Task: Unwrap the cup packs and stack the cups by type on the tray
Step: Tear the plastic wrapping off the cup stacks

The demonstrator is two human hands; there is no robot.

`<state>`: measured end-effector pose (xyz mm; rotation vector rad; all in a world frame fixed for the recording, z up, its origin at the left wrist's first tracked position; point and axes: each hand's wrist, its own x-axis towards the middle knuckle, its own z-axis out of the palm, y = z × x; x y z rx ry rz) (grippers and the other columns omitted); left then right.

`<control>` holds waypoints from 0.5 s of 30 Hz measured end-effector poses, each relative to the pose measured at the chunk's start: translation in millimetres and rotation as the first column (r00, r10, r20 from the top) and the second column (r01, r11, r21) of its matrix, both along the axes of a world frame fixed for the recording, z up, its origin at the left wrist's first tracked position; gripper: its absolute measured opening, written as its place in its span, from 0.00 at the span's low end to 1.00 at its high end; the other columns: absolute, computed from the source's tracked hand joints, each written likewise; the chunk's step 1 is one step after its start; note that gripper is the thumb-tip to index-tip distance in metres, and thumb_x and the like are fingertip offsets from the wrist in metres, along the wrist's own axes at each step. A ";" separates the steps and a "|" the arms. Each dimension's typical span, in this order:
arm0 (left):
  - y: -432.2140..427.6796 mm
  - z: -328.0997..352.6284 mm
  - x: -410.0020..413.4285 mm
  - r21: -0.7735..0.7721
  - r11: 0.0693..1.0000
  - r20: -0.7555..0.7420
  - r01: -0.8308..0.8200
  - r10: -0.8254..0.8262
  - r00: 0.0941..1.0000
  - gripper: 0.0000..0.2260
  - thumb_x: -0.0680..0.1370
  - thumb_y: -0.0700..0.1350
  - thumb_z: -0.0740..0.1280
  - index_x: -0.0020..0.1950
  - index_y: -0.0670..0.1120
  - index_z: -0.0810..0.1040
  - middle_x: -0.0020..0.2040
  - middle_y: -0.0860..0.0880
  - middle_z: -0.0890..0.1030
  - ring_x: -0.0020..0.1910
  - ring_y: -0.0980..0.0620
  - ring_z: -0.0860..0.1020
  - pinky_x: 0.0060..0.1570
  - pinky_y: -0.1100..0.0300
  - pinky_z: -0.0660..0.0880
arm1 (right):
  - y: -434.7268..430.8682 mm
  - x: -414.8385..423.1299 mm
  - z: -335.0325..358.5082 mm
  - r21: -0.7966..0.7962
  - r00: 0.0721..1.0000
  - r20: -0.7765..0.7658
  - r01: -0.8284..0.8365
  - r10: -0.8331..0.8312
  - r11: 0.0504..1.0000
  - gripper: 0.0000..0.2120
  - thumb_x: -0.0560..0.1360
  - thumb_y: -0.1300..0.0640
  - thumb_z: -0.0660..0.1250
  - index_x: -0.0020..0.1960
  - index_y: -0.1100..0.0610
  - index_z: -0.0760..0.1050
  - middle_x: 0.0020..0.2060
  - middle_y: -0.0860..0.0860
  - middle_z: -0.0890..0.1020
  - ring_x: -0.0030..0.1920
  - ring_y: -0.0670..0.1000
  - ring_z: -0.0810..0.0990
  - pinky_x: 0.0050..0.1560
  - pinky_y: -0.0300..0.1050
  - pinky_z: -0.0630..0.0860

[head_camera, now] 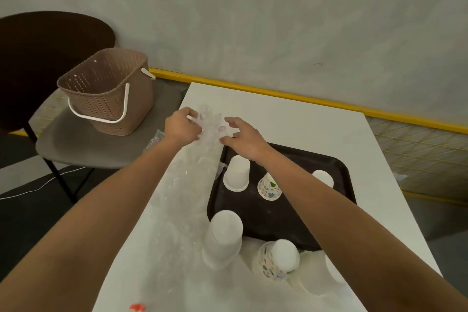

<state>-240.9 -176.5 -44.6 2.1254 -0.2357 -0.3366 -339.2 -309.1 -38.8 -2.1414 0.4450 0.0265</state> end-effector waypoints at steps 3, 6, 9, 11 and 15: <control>-4.8 -23.1 22.5 0.059 0.998 -0.009 0.004 -0.004 1.000 0.09 0.74 0.35 0.66 0.53 0.42 0.76 0.43 0.44 0.80 0.38 0.46 0.79 0.42 0.58 0.77 | -2.8 16.0 -14.4 -0.078 0.997 -0.064 -0.052 0.047 0.996 0.26 0.76 0.53 0.66 0.72 0.52 0.64 0.70 0.51 0.67 0.69 0.53 0.68 0.65 0.45 0.67; -10.8 -46.7 39.9 0.191 0.981 0.034 0.036 -0.043 0.998 0.11 0.73 0.39 0.67 0.56 0.42 0.76 0.46 0.45 0.80 0.46 0.46 0.79 0.46 0.58 0.76 | -3.8 27.2 -30.6 -0.102 0.987 -0.140 -0.092 0.077 0.990 0.25 0.77 0.54 0.65 0.72 0.52 0.64 0.71 0.52 0.67 0.69 0.54 0.67 0.65 0.44 0.66; -15.0 -66.6 48.7 0.311 0.947 0.022 0.073 -0.084 0.996 0.16 0.73 0.42 0.68 0.60 0.43 0.74 0.55 0.43 0.79 0.55 0.44 0.77 0.53 0.55 0.75 | -3.2 32.0 -41.8 -0.125 0.979 -0.177 -0.122 0.099 0.985 0.25 0.77 0.55 0.65 0.72 0.53 0.64 0.71 0.53 0.66 0.70 0.54 0.67 0.66 0.44 0.66; -16.3 -75.1 50.7 0.392 0.913 -0.017 0.111 -0.114 0.993 0.20 0.74 0.44 0.68 0.65 0.42 0.71 0.60 0.41 0.77 0.60 0.43 0.75 0.56 0.55 0.72 | -3.6 32.4 -46.2 -0.121 0.978 -0.186 -0.115 0.091 0.986 0.25 0.77 0.55 0.65 0.72 0.53 0.64 0.70 0.54 0.67 0.69 0.54 0.67 0.65 0.44 0.66; -16.9 -83.1 50.7 0.485 0.860 -0.076 0.160 -0.140 0.987 0.25 0.76 0.48 0.66 0.69 0.38 0.64 0.64 0.39 0.73 0.64 0.40 0.72 0.56 0.53 0.71 | -5.8 30.9 -50.9 -0.095 0.979 -0.192 -0.088 0.069 0.992 0.25 0.76 0.57 0.66 0.72 0.54 0.65 0.68 0.54 0.68 0.65 0.54 0.72 0.62 0.42 0.68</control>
